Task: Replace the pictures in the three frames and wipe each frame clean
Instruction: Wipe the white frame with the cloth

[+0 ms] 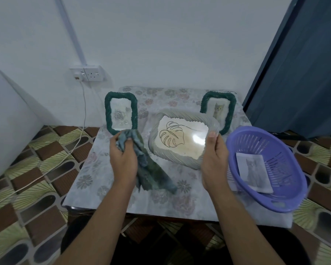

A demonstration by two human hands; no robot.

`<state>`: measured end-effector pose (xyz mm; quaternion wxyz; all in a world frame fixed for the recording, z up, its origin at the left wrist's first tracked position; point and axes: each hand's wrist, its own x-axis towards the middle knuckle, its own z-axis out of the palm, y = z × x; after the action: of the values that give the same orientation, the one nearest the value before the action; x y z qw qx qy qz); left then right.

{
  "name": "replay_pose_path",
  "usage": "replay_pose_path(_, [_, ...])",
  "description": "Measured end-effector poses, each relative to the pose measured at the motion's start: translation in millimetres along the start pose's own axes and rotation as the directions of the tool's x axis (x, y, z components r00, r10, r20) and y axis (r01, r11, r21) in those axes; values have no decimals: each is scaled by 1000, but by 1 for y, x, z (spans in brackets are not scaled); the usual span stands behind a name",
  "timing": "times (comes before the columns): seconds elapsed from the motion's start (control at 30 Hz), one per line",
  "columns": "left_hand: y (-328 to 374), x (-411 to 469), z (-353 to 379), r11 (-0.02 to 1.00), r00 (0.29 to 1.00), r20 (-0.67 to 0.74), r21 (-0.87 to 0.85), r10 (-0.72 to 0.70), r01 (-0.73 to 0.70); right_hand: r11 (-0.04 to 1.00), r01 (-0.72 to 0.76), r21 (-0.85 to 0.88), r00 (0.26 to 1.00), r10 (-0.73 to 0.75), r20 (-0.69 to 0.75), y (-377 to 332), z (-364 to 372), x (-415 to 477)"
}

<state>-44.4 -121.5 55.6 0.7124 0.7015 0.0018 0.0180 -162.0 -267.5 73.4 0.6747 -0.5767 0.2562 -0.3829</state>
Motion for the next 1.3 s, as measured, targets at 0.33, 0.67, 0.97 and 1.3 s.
replay_pose_path(0.33, [-77,20,-29,711,965,261,684,-29,-164,951,-256,176,959,272,-75,16,-8,4])
replay_pose_path(0.67, [-53,14,-18,753,863,477,504,165,-422,835,-479,271,865,501,-14,20,-2,0])
replay_pose_path(0.97, [-16,23,-11,807,668,567,9,483,-591,683,-691,236,722,665,191,10,-20,8])
replay_pose_path(1.3, [23,5,10,982,837,526,23,149,-189,742,-661,111,718,581,384,9,-31,3])
